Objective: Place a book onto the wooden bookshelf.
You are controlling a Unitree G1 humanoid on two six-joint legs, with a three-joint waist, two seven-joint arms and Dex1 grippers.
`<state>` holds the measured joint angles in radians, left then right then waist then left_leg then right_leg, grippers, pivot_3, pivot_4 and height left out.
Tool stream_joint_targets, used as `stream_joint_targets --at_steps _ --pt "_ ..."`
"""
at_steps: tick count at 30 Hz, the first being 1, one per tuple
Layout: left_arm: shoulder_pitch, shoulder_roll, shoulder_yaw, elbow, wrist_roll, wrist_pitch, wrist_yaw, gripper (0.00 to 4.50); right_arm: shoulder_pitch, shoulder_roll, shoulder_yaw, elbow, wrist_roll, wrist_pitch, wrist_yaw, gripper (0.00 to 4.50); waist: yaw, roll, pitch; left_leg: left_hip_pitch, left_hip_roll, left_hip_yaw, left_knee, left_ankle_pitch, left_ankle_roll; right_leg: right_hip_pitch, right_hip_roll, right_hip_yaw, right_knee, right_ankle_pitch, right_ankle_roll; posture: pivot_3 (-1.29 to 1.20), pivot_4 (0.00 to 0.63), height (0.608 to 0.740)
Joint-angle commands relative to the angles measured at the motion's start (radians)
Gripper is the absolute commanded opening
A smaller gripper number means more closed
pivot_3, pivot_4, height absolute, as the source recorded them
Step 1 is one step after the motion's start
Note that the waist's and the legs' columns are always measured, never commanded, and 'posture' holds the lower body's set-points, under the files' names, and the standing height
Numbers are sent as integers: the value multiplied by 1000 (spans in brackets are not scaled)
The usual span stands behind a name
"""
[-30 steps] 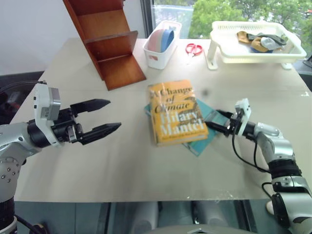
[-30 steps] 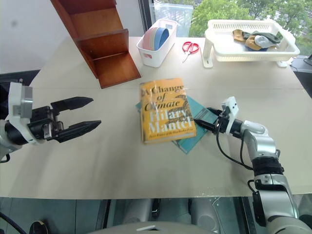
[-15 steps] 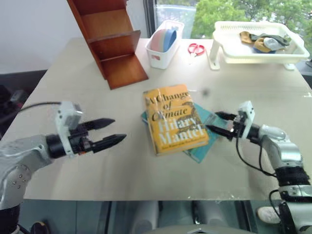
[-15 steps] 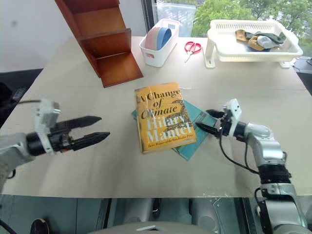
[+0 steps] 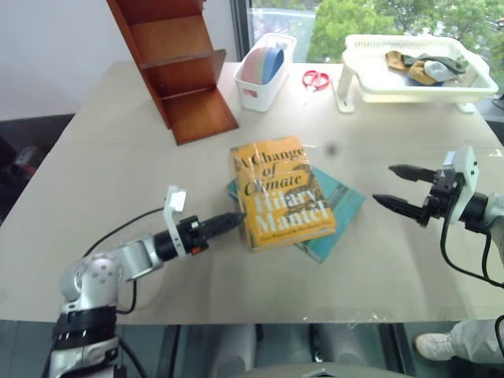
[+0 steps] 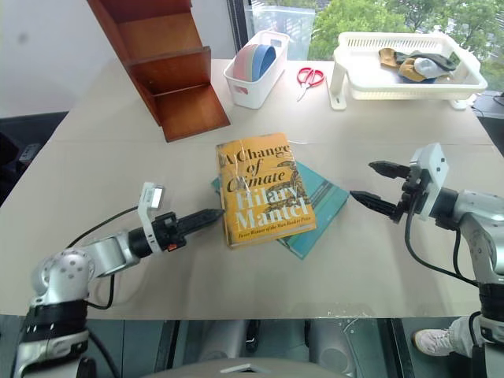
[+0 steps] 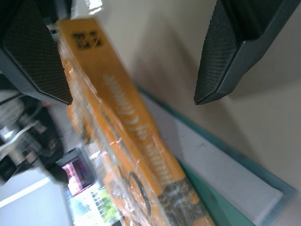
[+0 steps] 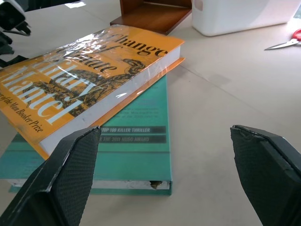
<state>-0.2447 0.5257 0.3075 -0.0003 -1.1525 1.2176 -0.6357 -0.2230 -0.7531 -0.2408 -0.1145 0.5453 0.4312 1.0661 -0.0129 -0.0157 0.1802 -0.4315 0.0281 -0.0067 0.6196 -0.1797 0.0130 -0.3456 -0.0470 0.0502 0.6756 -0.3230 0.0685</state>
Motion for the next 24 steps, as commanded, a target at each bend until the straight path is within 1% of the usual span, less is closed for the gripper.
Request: stream_joint_targets --at_steps 1,5,11,14,15,16,17,18,19,20,23,24 --pt "-72 -28 28 93 -52 62 37 4389 27 -8 -39 -63 25 -6 -13 4500 0 0 0 0 -1 0 1 0 0 0 -1 0 0 0 0 0 150 740" --pt "-113 -67 38 133 -50 79 91 4389 47 -8 -62 -85 42 -9 -27 4500 0 0 0 -1 -2 0 1 0 0 0 -1 0 0 0 0 0 150 740" --pt "-69 -178 118 46 -187 97 241 4389 79 -13 -90 -101 58 -3 -38 4500 0 0 0 -1 -1 -1 1 0 0 0 -2 0 0 0 0 0 150 740" --pt "-32 -201 136 -17 -250 84 310 4389 87 -13 -93 -115 74 7 -40 4500 0 0 0 -1 -2 -1 1 0 0 0 -2 0 0 0 0 0 150 740" --pt "-23 -205 142 -30 -271 75 336 3838 87 -14 -92 -115 76 7 -41 4500 0 0 0 0 -2 -1 1 0 0 1 -2 0 0 0 0 0 150 740" --pt "-15 -207 150 -40 -293 67 364 3607 84 -14 -91 -111 77 5 -43 4500 0 0 0 0 -2 -1 1 0 0 1 -2 0 1 0 0 0 150 740" --pt "-6 -208 153 -51 -315 60 390 3177 80 -14 -90 -106 78 3 -45 4500 0 0 0 0 -2 -1 1 0 0 1 -2 0 1 0 0 0 150 740" --pt "6 -211 151 -69 -339 53 413 2575 76 -14 -87 -101 77 1 -45 4500 0 0 0 0 -2 -1 1 0 0 1 -2 0 1 0 0 0 150 740" --pt "18 -215 147 -87 -362 45 437 2188 73 -14 -85 -96 76 -2 -45 4500 0 0 0 0 -2 -1 1 0 0 1 -2 0 1 0 0 0 150 740" --pt "29 -219 141 -100 -386 36 460 1587 71 -14 -81 -92 75 -4 -45 4500 0 0 0 0 -2 -1 1 0 0 1 -2 0 1 0 0 0 150 740" --pt "64 -237 122 -129 -449 -6 533 208 63 -13 -73 -82 70 -9 -43 4500 1 0 0 0 -2 -1 1 0 0 1 -3 0 1 0 0 0 150 740" --pt "76 -239 115 -140 -466 -17 551 101 61 -13 -70 -79 68 -11 -42 4500 1 0 0 0 -2 -1 1 0 0 1 -3 0 1 0 0 0 150 740"
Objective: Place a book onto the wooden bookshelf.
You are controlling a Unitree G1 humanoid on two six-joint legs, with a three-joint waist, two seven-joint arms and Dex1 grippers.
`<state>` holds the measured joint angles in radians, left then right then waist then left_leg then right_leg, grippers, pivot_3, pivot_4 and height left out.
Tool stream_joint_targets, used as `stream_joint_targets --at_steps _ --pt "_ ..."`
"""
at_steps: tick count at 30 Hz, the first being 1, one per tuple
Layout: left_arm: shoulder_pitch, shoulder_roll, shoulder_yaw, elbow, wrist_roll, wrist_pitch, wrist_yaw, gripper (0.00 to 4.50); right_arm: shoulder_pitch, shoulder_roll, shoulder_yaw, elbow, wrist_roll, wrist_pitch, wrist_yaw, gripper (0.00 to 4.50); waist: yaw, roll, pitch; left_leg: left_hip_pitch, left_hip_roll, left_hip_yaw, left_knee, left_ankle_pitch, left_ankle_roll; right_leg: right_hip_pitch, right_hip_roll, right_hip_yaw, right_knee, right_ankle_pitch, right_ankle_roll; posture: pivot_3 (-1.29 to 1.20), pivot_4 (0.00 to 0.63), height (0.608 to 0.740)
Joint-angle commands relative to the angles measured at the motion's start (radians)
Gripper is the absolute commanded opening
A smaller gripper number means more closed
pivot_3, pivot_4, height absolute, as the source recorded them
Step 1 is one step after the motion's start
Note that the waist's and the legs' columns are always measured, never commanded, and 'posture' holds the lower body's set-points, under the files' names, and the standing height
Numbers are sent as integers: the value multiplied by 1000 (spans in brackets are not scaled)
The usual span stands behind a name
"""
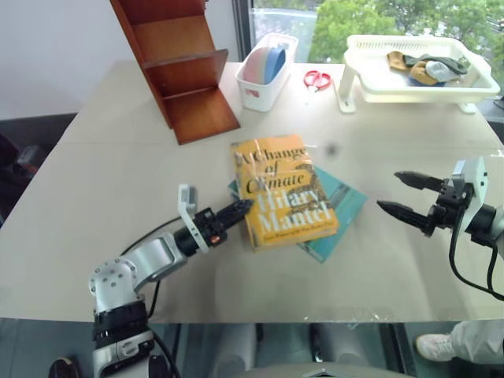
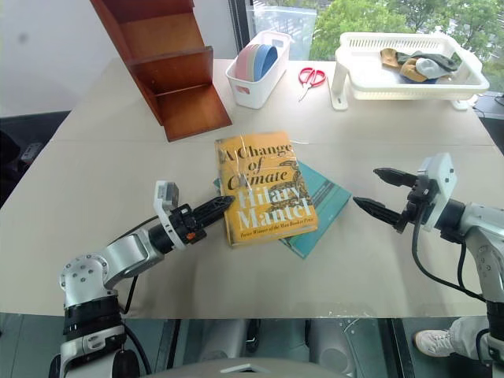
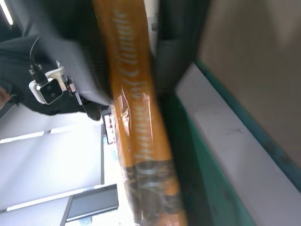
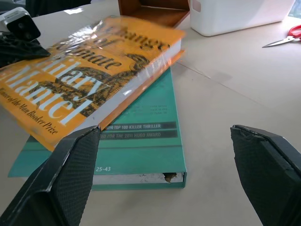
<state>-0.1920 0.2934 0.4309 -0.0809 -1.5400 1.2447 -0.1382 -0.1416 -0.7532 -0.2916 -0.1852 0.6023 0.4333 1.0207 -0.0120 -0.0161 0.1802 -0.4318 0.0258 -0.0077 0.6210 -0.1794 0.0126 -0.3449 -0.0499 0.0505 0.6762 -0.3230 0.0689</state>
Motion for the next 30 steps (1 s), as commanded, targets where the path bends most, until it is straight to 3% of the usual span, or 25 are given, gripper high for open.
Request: stream_joint_targets --at_steps 1,5,10,13,17,23,30 --pt "33 -10 -14 -78 -104 -60 71 41 -26 -14 -18 -4 10 -15 5 4500 0 0 0 0 0 0 0 0 0 0 0 0 0 0 0 0 150 740" --pt "34 14 -29 -127 -179 -125 133 41 -42 -19 -24 13 15 -15 16 4500 0 0 0 0 0 0 0 0 0 0 0 0 0 0 0 0 150 740" --pt "-71 118 -28 -166 -202 -200 169 41 -61 -28 -44 28 47 -8 50 4500 2 0 0 0 -1 -1 1 0 0 0 1 -1 0 0 0 0 150 740" --pt "-245 239 -58 -157 -31 -237 113 41 -101 -34 -61 59 94 -1 85 4500 3 -1 1 -1 -3 -1 1 0 0 0 1 -1 0 0 0 0 150 740" --pt "-487 414 -179 -124 242 -280 -79 41 -182 -25 -104 120 207 44 119 4500 1 -3 3 -3 -4 0 3 1 -1 0 2 -4 0 0 0 0 150 740" --pt "-761 527 -379 -9 606 -406 -330 41 -216 -57 -152 175 385 196 247 4500 1 -2 3 -2 -4 1 -4 2 -3 0 2 -4 -6 0 0 0 150 740" --pt "-932 591 -619 87 1123 -736 -500 41 -260 -73 -209 250 501 306 278 4500 1 -2 3 -6 -4 2 -7 3 -5 -1 2 -4 -14 0 0 0 150 740"
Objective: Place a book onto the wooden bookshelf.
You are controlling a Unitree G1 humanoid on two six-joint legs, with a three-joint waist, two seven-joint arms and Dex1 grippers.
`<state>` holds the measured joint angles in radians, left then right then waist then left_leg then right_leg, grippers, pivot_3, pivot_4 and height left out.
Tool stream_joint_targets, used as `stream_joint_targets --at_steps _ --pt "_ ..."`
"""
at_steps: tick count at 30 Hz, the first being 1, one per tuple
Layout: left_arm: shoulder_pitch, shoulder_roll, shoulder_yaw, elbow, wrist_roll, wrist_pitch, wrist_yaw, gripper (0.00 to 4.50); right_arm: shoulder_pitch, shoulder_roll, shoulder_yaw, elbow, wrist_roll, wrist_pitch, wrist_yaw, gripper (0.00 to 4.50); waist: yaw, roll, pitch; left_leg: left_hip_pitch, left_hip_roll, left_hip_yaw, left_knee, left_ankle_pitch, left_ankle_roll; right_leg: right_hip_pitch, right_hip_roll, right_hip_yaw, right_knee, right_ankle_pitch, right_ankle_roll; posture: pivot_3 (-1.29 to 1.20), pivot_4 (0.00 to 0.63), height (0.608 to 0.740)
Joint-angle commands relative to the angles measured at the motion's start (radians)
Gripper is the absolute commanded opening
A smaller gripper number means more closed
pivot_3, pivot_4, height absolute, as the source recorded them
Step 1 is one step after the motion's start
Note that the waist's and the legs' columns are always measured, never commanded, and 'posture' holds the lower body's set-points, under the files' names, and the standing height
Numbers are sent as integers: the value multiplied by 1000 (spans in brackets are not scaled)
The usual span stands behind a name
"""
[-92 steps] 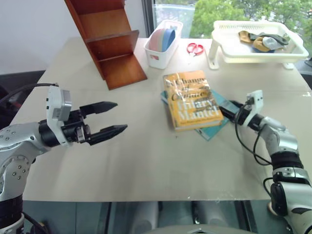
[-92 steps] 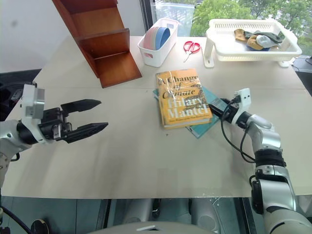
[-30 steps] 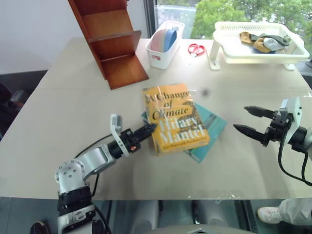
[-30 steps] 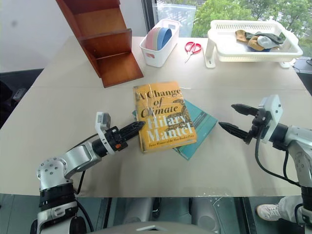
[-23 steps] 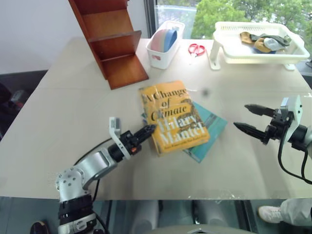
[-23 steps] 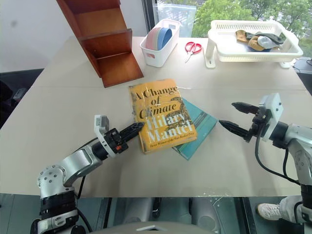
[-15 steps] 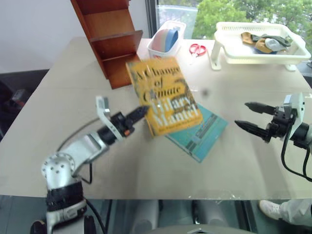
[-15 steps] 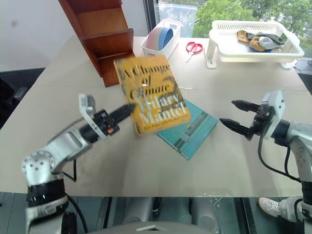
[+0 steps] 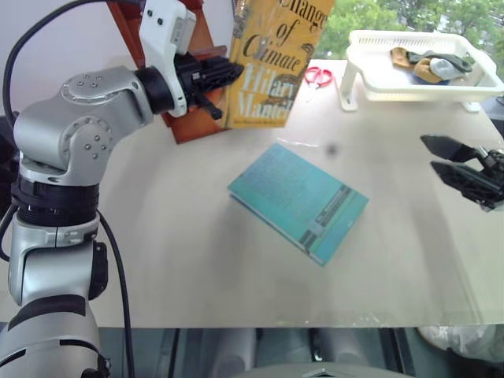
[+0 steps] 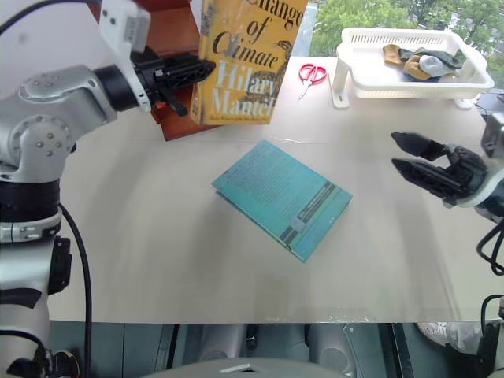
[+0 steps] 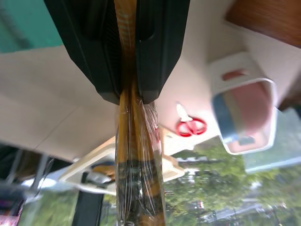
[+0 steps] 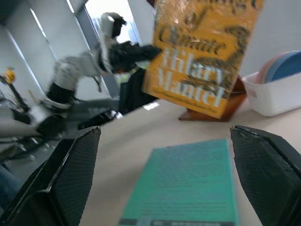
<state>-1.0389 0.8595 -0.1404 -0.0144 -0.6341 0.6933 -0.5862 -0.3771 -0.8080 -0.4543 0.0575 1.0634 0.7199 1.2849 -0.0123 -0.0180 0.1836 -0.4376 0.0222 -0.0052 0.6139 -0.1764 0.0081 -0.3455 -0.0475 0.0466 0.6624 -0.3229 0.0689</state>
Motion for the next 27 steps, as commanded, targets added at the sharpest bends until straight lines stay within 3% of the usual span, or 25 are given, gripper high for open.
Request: stream_joint_targets --at_steps 1,4,10,14,18,27 --pt "-106 27 -71 44 293 -245 -57 41 -25 -17 -45 10 34 16 17 4500 2 0 0 0 0 0 0 0 1 0 0 0 0 0 0 0 150 740" --pt "-173 61 -160 141 562 -472 -58 41 -29 -14 -43 19 28 13 25 4500 2 0 0 -1 0 0 0 -2 3 0 0 -1 0 0 0 0 150 740" --pt "-254 6 -140 308 748 -680 6 41 -48 -7 -30 45 1 -15 45 4500 2 0 0 -2 0 0 1 -2 4 -2 0 -1 2 0 0 0 150 740" --pt "-300 36 -187 415 921 -751 13 41 -57 -3 -29 57 -11 -28 52 4500 -4 0 0 -18 0 0 9 0 2 -22 0 1 13 0 0 0 150 740" --pt "-339 -6 -148 484 931 -805 36 41 -58 2 -29 65 -21 -42 58 4500 -16 1 1 -25 1 0 14 0 1 -32 2 6 21 0 1 0 150 740" --pt "-282 -135 -110 502 872 -797 -5 41 -46 0 -44 63 -30 -62 57 4500 -20 1 3 -26 1 0 23 -2 4 -33 2 5 33 0 1 0 150 740"
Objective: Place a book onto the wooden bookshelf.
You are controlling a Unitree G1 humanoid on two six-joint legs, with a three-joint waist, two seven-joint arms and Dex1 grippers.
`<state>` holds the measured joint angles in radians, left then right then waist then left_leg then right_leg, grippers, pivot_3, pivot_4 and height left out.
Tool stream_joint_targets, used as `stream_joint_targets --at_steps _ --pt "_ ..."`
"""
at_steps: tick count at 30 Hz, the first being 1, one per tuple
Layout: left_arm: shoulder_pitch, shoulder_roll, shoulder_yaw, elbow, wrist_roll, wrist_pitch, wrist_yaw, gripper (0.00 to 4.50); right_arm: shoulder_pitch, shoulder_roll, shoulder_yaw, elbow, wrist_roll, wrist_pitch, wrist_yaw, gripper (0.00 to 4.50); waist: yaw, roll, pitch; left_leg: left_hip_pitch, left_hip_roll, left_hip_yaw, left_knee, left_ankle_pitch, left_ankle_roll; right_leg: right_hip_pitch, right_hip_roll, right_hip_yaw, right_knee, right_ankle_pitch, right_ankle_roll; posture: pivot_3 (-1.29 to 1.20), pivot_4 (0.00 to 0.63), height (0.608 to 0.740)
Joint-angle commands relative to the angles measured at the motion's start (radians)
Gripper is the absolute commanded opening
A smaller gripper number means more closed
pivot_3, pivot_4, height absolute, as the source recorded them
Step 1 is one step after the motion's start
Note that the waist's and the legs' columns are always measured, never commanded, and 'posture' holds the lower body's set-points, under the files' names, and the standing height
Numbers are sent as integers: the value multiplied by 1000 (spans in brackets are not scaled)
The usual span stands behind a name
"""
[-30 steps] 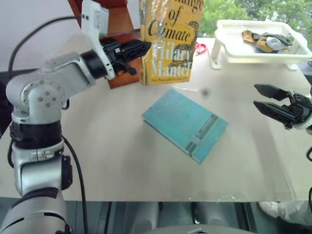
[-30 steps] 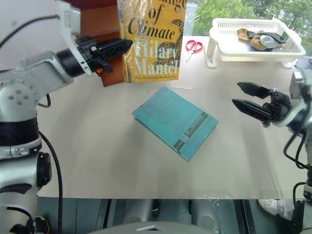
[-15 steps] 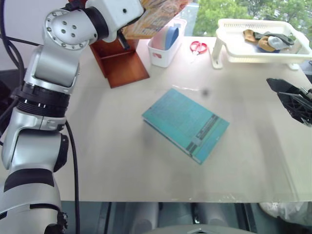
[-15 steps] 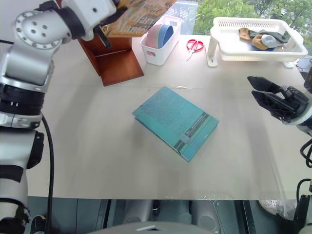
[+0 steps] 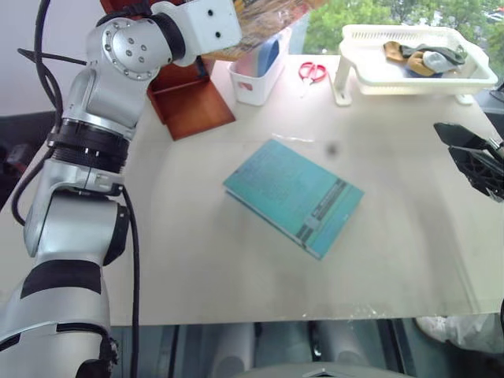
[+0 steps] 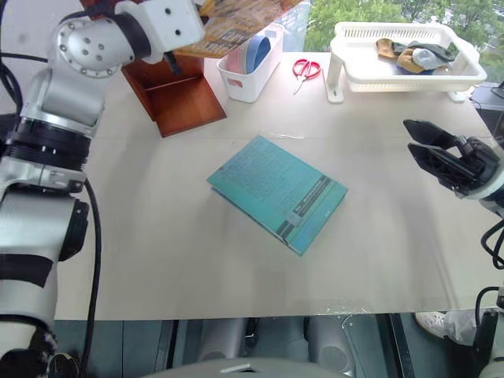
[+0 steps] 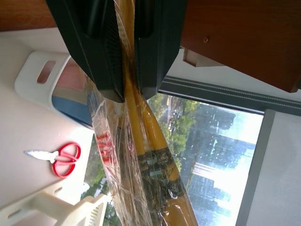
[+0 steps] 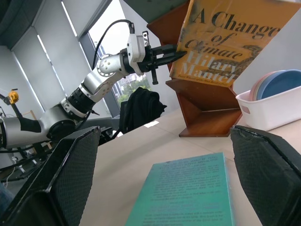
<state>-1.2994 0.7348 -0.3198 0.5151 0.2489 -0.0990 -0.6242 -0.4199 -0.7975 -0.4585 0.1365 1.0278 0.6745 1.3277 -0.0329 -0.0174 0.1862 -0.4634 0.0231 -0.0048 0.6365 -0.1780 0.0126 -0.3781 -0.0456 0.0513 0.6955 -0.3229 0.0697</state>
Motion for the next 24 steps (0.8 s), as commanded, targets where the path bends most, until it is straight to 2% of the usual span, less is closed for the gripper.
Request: stream_joint_targets --at_steps 1,5,9,14,24 --pt "-21 -20 74 -25 -8 -8 37 41 -2 -12 -41 -15 4 -19 14 4500 1 0 0 0 0 0 0 0 0 0 0 0 0 0 0 0 150 740" --pt "-38 -46 86 -6 19 -29 65 41 4 -16 -48 -13 0 -24 13 4500 1 0 0 0 0 -1 1 0 0 0 0 0 0 0 0 0 150 740" --pt "-81 -1 58 21 134 -37 104 41 1 -20 -51 -14 4 -17 12 4500 1 0 0 0 0 -1 1 0 0 0 0 0 0 0 0 0 150 740" --pt "-127 73 -24 66 318 54 33 41 -33 -21 -36 5 1 -13 24 4500 -2 0 0 0 0 0 1 0 0 0 0 0 0 0 0 0 150 740" --pt "-175 36 -69 148 412 244 -109 41 -112 20 21 55 -44 -37 37 4500 5 0 0 -2 -1 0 1 0 0 0 0 -2 0 0 0 0 150 740"
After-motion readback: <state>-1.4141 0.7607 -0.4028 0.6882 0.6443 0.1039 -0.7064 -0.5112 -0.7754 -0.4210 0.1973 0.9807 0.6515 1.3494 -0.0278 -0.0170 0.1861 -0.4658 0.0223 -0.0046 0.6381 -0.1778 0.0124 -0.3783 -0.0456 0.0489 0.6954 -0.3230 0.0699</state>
